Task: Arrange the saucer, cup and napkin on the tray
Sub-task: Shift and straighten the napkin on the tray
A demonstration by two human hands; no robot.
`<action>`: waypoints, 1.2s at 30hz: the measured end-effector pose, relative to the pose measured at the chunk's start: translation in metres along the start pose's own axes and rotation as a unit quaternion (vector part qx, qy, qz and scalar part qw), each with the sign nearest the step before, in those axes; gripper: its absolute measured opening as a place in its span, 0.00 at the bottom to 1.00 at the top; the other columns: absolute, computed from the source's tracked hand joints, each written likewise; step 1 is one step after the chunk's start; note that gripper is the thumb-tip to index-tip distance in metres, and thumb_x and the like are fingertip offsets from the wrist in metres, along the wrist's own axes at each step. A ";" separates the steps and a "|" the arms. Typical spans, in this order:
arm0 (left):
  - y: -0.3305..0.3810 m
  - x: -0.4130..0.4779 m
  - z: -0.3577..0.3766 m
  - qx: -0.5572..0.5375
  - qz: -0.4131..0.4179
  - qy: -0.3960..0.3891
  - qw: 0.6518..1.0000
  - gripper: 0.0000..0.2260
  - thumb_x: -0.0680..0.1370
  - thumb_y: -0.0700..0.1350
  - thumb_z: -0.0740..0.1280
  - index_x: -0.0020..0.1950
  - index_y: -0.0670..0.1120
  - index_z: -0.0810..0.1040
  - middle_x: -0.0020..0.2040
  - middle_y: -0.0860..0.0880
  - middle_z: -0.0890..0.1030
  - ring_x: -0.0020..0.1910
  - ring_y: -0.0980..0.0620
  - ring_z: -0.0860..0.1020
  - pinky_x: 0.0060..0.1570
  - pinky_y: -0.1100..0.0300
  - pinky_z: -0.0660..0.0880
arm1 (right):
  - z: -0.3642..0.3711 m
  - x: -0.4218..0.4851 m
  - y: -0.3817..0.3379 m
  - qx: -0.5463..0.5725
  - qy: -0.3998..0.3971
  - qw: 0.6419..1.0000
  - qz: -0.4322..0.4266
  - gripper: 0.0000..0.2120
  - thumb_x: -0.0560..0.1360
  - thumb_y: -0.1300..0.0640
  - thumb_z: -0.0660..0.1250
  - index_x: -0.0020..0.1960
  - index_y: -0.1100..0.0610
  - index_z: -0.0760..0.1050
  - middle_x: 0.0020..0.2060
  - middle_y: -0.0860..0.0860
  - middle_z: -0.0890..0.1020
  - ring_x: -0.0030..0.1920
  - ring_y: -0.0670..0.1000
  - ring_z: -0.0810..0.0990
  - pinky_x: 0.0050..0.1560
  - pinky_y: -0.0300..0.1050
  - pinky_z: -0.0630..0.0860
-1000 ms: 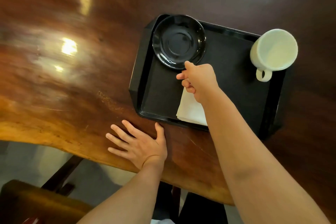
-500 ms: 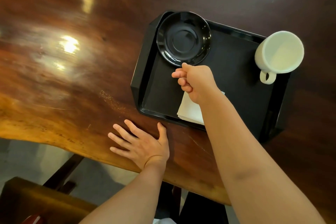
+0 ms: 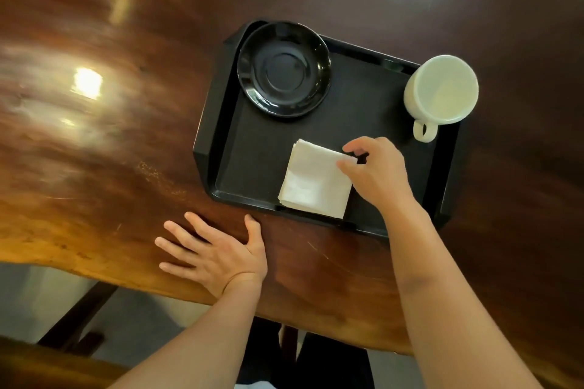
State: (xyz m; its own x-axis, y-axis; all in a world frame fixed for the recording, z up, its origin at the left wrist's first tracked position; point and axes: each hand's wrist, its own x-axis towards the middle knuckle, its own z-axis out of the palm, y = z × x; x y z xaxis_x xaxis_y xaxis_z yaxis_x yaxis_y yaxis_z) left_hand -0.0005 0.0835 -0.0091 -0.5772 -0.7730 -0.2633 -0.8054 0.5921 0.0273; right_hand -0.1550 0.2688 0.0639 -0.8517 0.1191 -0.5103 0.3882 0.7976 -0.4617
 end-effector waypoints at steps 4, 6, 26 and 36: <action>0.001 0.000 0.000 0.000 0.002 0.003 1.000 0.43 0.75 0.68 0.59 0.81 0.43 0.54 0.83 0.35 0.53 0.81 0.31 0.48 0.76 0.30 0.45 | 0.010 -0.010 0.008 0.010 0.003 1.000 -0.002 0.16 0.75 0.56 0.70 0.63 0.52 0.79 0.57 0.50 0.75 0.52 0.51 0.77 0.48 0.39 0.69; 0.001 0.000 0.000 -0.005 0.002 0.007 1.000 0.43 0.76 0.66 0.62 0.82 0.42 0.54 0.83 0.35 0.53 0.82 0.31 0.48 0.76 0.30 0.44 | 0.012 -0.011 0.007 0.013 0.004 1.000 0.001 0.18 0.75 0.57 0.70 0.65 0.53 0.78 0.59 0.51 0.74 0.53 0.52 0.77 0.48 0.39 0.68; 0.000 0.001 0.002 0.001 -0.005 0.013 1.000 0.43 0.75 0.68 0.59 0.81 0.43 0.54 0.83 0.36 0.53 0.82 0.32 0.48 0.76 0.31 0.44 | 0.002 0.005 0.010 0.053 -0.033 0.998 0.030 0.02 0.73 0.59 0.70 0.46 0.56 0.80 0.42 0.53 0.82 0.42 0.54 0.84 0.42 0.50 0.83; 0.000 0.001 0.001 0.004 -0.005 0.008 1.000 0.43 0.74 0.69 0.54 0.81 0.43 0.54 0.83 0.36 0.53 0.82 0.32 0.48 0.76 0.31 0.44 | 0.003 -0.007 0.030 0.087 0.006 0.993 0.085 0.04 0.75 0.56 0.71 0.46 0.55 0.77 0.43 0.52 0.83 0.39 0.51 0.84 0.42 0.47 0.83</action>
State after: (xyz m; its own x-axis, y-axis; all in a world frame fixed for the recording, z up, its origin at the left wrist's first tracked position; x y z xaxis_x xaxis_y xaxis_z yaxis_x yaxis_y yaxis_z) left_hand -0.0013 0.0832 -0.0104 -0.5719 -0.7820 -0.2476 -0.8097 0.5866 0.0175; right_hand -0.1361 0.2898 0.0511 -0.7726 0.2511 -0.5831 0.5804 0.6516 -0.4884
